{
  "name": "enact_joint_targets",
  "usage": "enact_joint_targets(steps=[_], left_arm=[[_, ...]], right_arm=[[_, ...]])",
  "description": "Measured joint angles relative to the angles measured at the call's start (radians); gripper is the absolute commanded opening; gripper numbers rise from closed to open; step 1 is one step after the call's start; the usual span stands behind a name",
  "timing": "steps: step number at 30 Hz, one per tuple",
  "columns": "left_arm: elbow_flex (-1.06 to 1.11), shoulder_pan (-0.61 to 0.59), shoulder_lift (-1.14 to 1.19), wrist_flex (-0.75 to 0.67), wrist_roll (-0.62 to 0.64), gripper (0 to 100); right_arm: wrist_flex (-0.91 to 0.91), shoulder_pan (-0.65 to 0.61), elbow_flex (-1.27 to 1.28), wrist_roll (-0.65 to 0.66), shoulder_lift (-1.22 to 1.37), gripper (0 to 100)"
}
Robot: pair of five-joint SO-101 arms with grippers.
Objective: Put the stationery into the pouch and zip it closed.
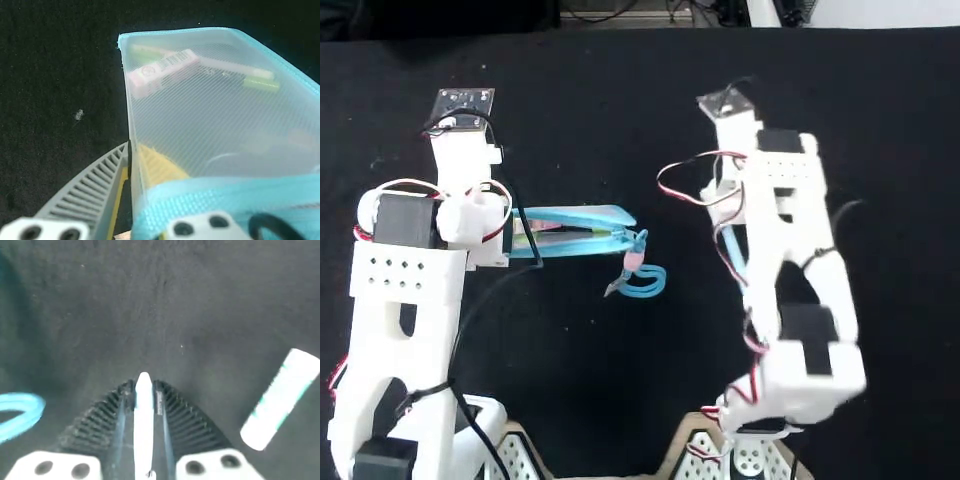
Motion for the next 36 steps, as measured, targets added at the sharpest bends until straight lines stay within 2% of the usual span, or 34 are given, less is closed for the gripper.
enact_joint_targets(steps=[7, 18, 23, 29, 36], left_arm=[[0.000, 0.000, 0.000, 0.000, 0.000, 3], [0.000, 0.000, 0.000, 0.000, 0.000, 3], [0.000, 0.000, 0.000, 0.000, 0.000, 3], [0.000, 0.000, 0.000, 0.000, 0.000, 3], [0.012, 0.000, -0.002, -0.002, 0.000, 3]], right_arm=[[0.126, -0.014, 0.000, -0.081, -0.278, 1.0], [0.152, -0.213, 0.000, -0.235, -0.732, 1.1], [0.130, -0.367, 0.000, -0.307, -0.956, 1.1], [0.049, -0.563, 0.000, -0.319, -1.183, 1.1], [-0.081, -0.663, 0.034, -0.319, -1.275, 1.1]])
